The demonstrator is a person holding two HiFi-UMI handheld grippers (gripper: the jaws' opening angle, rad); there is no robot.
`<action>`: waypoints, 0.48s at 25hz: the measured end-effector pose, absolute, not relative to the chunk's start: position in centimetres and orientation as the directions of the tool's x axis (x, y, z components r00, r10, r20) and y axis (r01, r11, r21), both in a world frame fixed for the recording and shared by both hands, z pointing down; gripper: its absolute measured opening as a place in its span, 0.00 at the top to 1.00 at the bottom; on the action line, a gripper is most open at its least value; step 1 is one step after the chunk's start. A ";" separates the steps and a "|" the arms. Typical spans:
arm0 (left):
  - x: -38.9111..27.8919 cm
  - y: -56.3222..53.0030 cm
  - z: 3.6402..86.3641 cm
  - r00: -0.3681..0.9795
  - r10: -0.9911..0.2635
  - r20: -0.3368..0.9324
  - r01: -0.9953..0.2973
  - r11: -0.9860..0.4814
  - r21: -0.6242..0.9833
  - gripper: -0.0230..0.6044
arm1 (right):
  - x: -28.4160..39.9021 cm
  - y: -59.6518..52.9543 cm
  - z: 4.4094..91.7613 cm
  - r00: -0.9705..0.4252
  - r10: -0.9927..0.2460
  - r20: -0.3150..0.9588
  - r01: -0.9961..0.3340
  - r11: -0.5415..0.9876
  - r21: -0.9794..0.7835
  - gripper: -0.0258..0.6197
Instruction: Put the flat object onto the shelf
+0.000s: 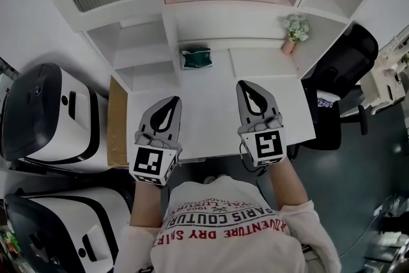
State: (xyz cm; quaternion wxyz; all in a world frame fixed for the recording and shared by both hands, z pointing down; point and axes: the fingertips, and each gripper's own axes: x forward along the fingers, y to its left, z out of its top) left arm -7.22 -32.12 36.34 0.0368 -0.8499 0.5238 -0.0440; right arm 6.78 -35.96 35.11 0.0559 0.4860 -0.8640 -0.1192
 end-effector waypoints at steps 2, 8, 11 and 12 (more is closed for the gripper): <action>-7.3 -32.1 36.4 0.439 -0.898 0.032 -0.891 -0.440 -0.109 0.94 | 7.8 -35.8 36.2 -0.527 -0.850 -0.012 -0.832 0.513 0.214 0.92; -7.5 -32.3 36.2 0.407 -0.913 0.025 -0.906 -0.407 -0.112 0.94 | 9.6 -36.0 37.6 -0.534 -0.845 0.022 -0.835 0.531 0.147 0.92; -7.2 -32.4 35.9 0.399 -0.917 0.023 -0.910 -0.399 -0.109 0.94 | 9.8 -36.4 38.0 -0.561 -0.826 0.047 -0.816 0.562 0.137 0.92; -7.1 -32.5 35.9 0.395 -0.918 0.023 -0.912 -0.395 -0.111 0.94 | 9.8 -36.5 38.1 -0.568 -0.822 0.051 -0.811 0.569 0.137 0.92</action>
